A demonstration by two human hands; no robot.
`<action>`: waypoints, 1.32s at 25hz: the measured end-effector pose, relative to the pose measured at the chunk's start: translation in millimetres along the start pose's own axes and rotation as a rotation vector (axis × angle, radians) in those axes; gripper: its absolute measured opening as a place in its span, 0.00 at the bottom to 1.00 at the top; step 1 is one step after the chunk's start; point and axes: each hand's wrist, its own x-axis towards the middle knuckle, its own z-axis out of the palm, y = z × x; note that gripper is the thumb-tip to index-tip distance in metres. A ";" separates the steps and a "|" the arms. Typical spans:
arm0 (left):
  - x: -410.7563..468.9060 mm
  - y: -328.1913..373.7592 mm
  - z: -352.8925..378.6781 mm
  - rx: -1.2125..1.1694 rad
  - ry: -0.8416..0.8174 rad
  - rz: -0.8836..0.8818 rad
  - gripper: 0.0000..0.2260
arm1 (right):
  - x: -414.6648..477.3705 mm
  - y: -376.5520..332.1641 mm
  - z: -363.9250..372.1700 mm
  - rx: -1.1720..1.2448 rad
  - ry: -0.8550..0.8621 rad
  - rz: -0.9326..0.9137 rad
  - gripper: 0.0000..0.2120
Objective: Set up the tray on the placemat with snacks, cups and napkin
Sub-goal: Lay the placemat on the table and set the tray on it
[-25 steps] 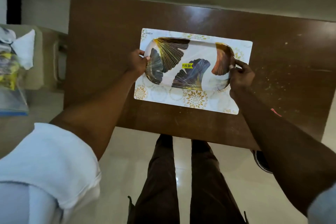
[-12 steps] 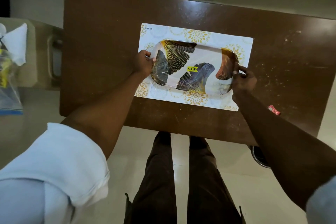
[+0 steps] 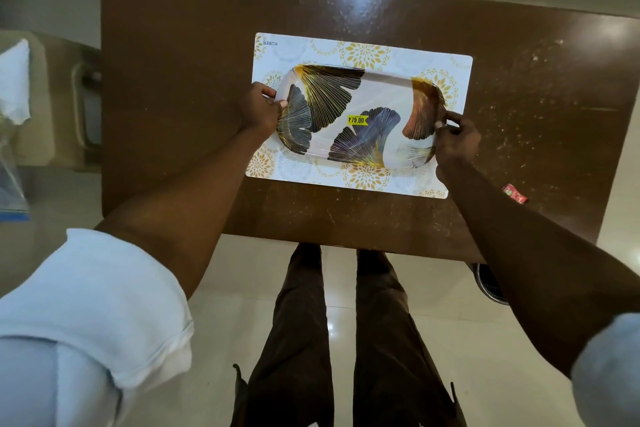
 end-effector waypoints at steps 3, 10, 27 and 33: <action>-0.1 0.6 -1.2 -0.007 -0.003 -0.002 0.12 | 0.6 -1.1 0.4 -0.001 -0.020 0.002 0.13; -3.0 -2.3 -2.2 -0.059 -0.019 0.009 0.11 | 5.7 -5.2 2.4 -0.010 -0.048 -0.022 0.13; -3.8 1.5 0.2 -0.055 -0.067 -0.115 0.15 | 6.9 2.3 -11.0 0.045 -0.070 0.000 0.16; -48.4 -12.5 -12.8 0.068 -0.006 -0.131 0.23 | -2.8 12.5 -33.7 -0.006 -0.016 0.054 0.19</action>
